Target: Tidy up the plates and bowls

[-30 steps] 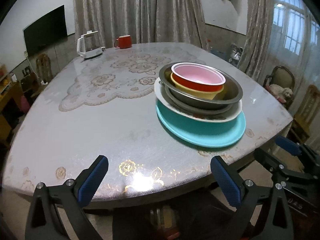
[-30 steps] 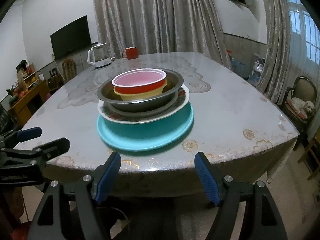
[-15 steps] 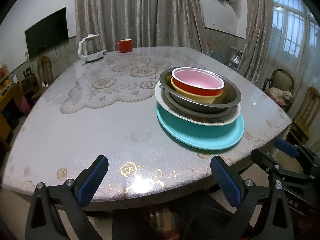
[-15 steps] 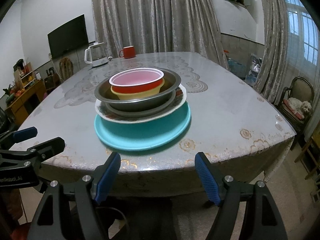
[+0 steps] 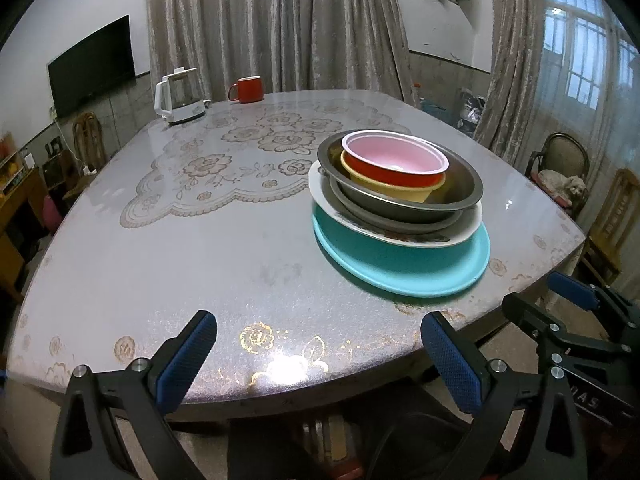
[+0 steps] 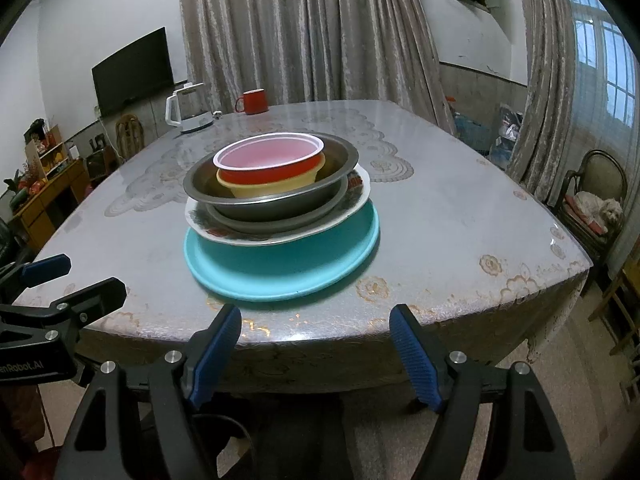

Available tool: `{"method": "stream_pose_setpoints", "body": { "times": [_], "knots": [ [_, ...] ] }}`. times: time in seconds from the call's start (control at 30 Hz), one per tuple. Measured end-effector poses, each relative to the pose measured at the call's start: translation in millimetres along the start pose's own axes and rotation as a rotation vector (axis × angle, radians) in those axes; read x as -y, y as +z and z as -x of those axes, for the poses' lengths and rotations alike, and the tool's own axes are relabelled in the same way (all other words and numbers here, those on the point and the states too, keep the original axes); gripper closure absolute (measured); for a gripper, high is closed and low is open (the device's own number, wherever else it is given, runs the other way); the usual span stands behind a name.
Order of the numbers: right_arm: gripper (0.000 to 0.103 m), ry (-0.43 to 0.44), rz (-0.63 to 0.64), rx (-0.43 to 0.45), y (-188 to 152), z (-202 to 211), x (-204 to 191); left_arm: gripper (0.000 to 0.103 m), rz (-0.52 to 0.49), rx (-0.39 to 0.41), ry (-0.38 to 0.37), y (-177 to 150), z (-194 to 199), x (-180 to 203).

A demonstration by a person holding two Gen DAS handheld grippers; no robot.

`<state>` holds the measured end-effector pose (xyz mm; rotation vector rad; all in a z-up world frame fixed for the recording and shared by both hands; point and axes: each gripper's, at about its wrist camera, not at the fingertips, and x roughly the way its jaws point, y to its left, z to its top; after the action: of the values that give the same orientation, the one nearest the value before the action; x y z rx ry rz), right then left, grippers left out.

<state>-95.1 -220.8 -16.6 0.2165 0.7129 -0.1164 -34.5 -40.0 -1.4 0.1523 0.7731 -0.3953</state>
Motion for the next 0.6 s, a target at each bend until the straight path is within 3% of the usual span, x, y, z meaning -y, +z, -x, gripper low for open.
{"method": "stream_pose_setpoints", "body": {
  "times": [0.6],
  "knots": [
    [0.025, -0.021, -0.013, -0.008, 0.9, -4.1, 2.7, 0.0, -0.011, -0.026, -0.039, 1.0, -7.9, 3.3]
  ]
}}
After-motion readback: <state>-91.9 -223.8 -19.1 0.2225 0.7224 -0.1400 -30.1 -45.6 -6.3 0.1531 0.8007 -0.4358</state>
